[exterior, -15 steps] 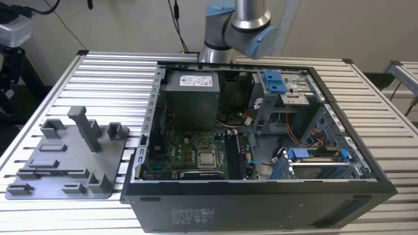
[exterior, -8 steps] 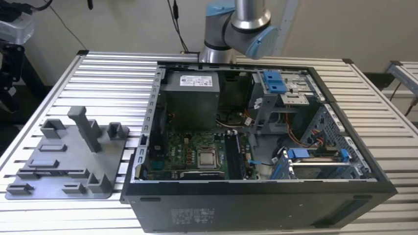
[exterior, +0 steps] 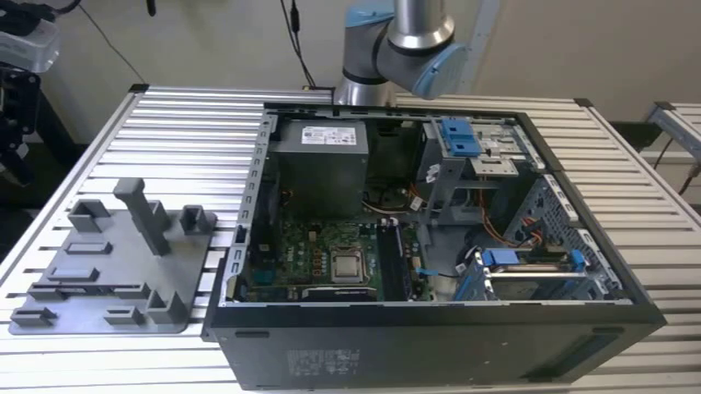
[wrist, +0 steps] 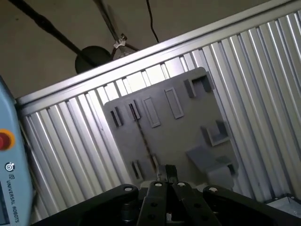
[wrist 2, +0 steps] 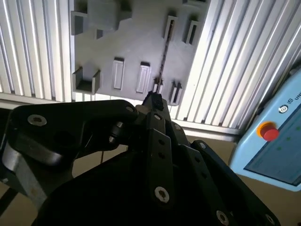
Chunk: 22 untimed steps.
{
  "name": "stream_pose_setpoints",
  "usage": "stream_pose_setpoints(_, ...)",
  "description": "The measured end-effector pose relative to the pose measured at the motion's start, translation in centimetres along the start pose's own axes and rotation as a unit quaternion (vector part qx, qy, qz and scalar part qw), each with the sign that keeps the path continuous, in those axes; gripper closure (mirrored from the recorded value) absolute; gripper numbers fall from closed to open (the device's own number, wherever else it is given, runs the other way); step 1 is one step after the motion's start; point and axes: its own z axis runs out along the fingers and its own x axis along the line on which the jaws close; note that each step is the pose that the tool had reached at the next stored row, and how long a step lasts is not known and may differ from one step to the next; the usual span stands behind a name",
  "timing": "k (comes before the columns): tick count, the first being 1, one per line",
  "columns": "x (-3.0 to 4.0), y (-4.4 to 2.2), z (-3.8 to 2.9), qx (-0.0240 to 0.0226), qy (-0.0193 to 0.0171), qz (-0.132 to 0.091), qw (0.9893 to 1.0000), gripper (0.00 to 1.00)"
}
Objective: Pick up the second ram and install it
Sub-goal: 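Pick up the second ram and move it above second insertion slot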
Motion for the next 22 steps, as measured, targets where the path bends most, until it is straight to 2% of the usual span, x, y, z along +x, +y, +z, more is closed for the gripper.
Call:
stream_pose_setpoints(2, -0.01, 0.01, 0.03, -0.0022, 0.0004, -0.005, 1.0000, 0.89)
stream_pose_setpoints(4, -0.01, 0.00, 0.02, -0.0039, -0.0007, -0.013, 0.9999, 0.89)
stream_pose_setpoints(9, -0.01, 0.00, 0.08, -0.0079, -0.0084, -0.038, 0.9992, 0.89)
stream_pose_setpoints(12, -0.01, -0.01, 0.09, -0.0130, -0.0124, -0.047, 0.9987, 0.89)
stream_pose_setpoints(15, 0.00, 0.00, 0.10, -0.0222, -0.0122, -0.052, 0.9983, 0.89)
stream_pose_setpoints(17, -0.01, 0.00, 0.10, -0.0285, -0.0102, -0.058, 0.9979, 0.89)
stream_pose_setpoints(22, 0.00, -0.01, 0.23, -0.0298, -0.0095, -0.063, 0.9975, 0.89)
